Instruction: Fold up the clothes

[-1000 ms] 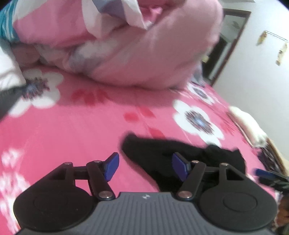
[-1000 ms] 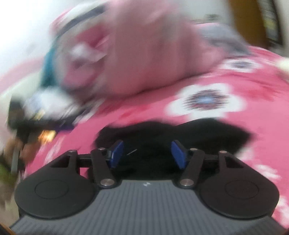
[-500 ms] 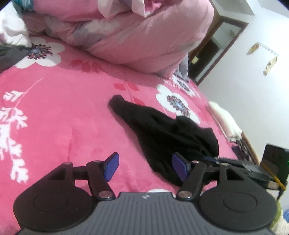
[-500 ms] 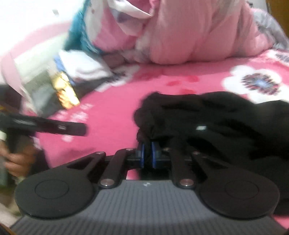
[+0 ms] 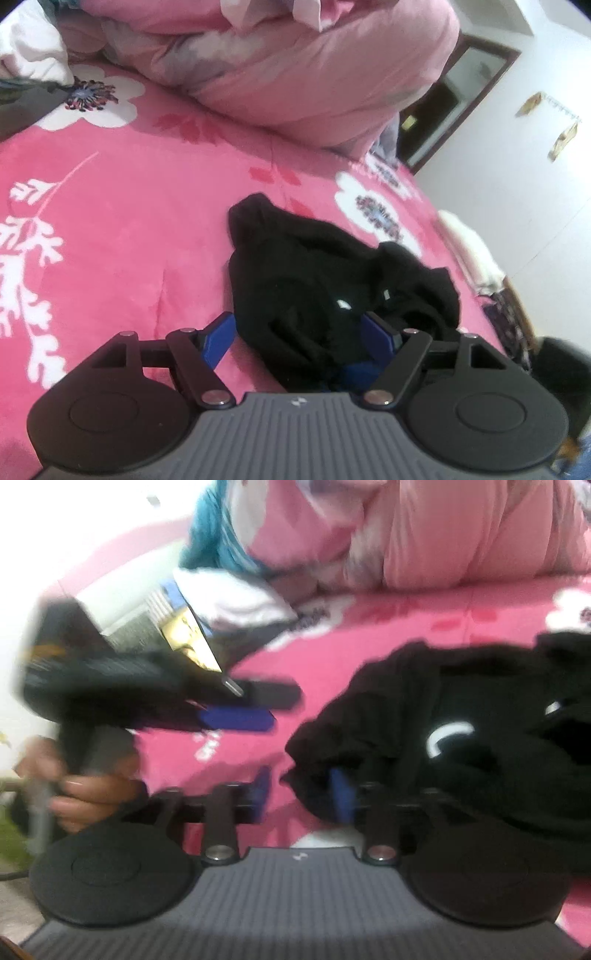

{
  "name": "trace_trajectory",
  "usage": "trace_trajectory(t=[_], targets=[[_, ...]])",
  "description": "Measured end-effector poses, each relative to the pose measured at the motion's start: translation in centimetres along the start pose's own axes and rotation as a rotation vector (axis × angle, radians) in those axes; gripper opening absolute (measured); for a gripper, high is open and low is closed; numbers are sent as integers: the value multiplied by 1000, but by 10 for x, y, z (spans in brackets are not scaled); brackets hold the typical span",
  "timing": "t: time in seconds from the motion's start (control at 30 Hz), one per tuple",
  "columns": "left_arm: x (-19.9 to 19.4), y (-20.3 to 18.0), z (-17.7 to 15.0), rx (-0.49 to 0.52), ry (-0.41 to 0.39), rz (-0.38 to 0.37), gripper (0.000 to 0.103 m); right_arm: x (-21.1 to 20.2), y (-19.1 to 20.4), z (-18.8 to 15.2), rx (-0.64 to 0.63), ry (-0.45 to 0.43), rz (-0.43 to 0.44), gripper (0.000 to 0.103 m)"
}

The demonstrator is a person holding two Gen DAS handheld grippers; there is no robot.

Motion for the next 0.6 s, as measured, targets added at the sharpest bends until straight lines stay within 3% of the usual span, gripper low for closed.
trace_trajectory(t=[0.03, 0.1, 0.17, 0.3, 0.37, 0.47, 0.5, 0.53, 0.57, 0.6], targets=[[4, 0, 0, -1, 7, -1, 76, -17, -4, 2, 4, -30, -4, 66], [10, 1, -1, -2, 24, -10, 76, -51, -13, 7, 15, -92, -19, 73], [17, -1, -3, 8, 44, -9, 77, -85, -35, 10, 41, -154, -104, 84], [31, -5, -10, 27, 86, 11, 78, -113, -107, 5, 203, -130, -309, 85], [37, -9, -13, 50, 83, 57, 73, -123, -145, 1, 294, -105, -411, 85], [42, -16, -15, 101, 59, 155, 40, -135, -194, -6, 407, -67, -553, 80], [44, -17, -14, 111, 54, 188, 22, -130, -193, -10, 393, -59, -575, 69], [45, -17, -13, 117, 51, 214, 13, -127, -191, -12, 376, -51, -589, 44], [45, -17, -11, 115, 46, 230, 13, -127, -185, -14, 356, -43, -593, 29], [44, -16, -9, 102, 39, 230, 10, -126, -179, -15, 336, -36, -597, 4]])
Point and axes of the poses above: each gripper's, at about its wrist camera, not at the fingertips, and x roughly the way its jaws point, y to its left, z to its top, the point moved 2 cm from there along x, roughly the way its jaws point, and after that the axes turned 2 degrees about -y, right-handed, at the moved point
